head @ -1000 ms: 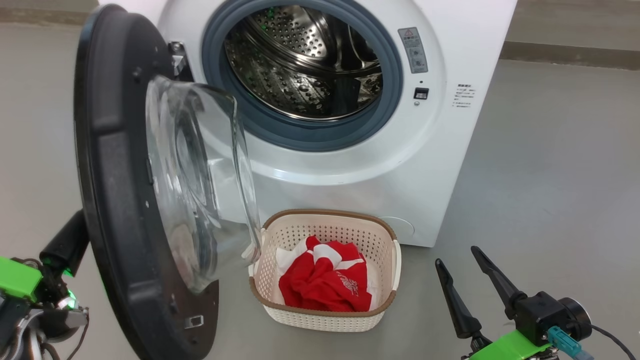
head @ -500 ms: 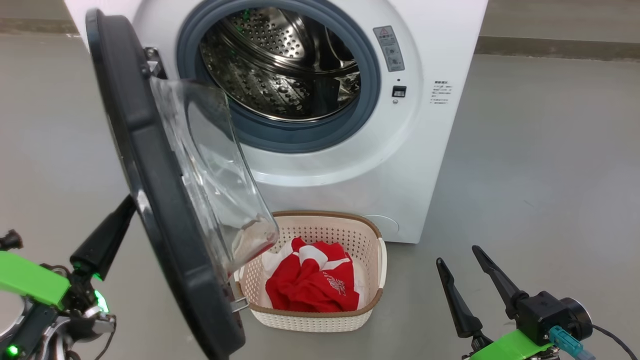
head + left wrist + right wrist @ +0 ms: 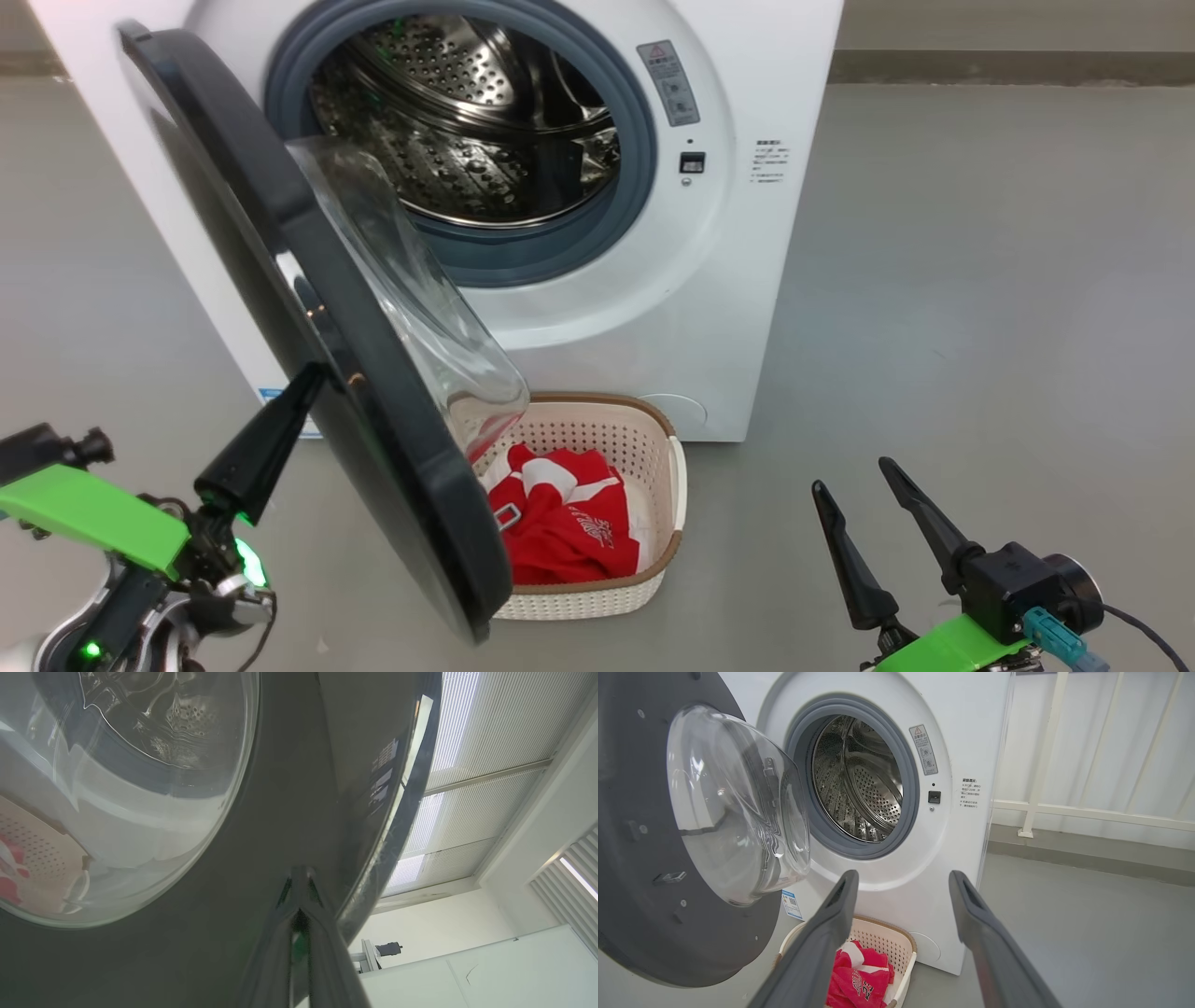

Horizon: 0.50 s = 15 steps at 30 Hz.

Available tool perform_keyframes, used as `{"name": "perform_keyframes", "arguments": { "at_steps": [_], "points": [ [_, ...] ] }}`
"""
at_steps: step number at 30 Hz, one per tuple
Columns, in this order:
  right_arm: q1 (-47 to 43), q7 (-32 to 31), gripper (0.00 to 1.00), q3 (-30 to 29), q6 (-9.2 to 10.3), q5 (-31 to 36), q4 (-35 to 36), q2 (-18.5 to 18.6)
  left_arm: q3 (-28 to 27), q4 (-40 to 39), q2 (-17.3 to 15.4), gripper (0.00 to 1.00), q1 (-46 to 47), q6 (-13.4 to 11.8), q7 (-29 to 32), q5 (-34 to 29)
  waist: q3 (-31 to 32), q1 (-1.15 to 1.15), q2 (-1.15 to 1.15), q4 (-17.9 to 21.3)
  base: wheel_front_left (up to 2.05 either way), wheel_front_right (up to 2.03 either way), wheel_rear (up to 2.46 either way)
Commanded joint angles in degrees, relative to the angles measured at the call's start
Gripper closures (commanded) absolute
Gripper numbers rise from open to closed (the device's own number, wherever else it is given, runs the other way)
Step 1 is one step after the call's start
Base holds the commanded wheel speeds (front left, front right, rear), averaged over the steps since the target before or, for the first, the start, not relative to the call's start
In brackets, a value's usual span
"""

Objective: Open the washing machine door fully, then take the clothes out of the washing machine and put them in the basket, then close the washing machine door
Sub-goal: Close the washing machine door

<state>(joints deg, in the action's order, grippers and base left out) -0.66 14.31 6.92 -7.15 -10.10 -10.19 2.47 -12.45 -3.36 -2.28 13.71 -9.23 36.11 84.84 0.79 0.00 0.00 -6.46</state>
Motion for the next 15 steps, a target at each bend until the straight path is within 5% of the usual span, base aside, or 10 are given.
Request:
{"name": "perform_keyframes", "arguments": {
  "at_steps": [1,15],
  "points": [
    [2.82,0.69,0.0,1.61,-0.34,-0.42,1.26,0.41,-0.35,-1.44,-0.61,1.0,0.22,-0.33,-0.29,1.37,-0.17,0.0,0.0,1.15,0.0,0.0,0.0],
    [3.51,0.69,0.0,1.54,-0.34,-0.57,1.61,0.41,3.67,0.19,-0.6,1.0,1.11,0.06,-5.28,4.93,-1.72,0.0,0.0,6.63,0.0,0.0,0.0]
  ]
}}
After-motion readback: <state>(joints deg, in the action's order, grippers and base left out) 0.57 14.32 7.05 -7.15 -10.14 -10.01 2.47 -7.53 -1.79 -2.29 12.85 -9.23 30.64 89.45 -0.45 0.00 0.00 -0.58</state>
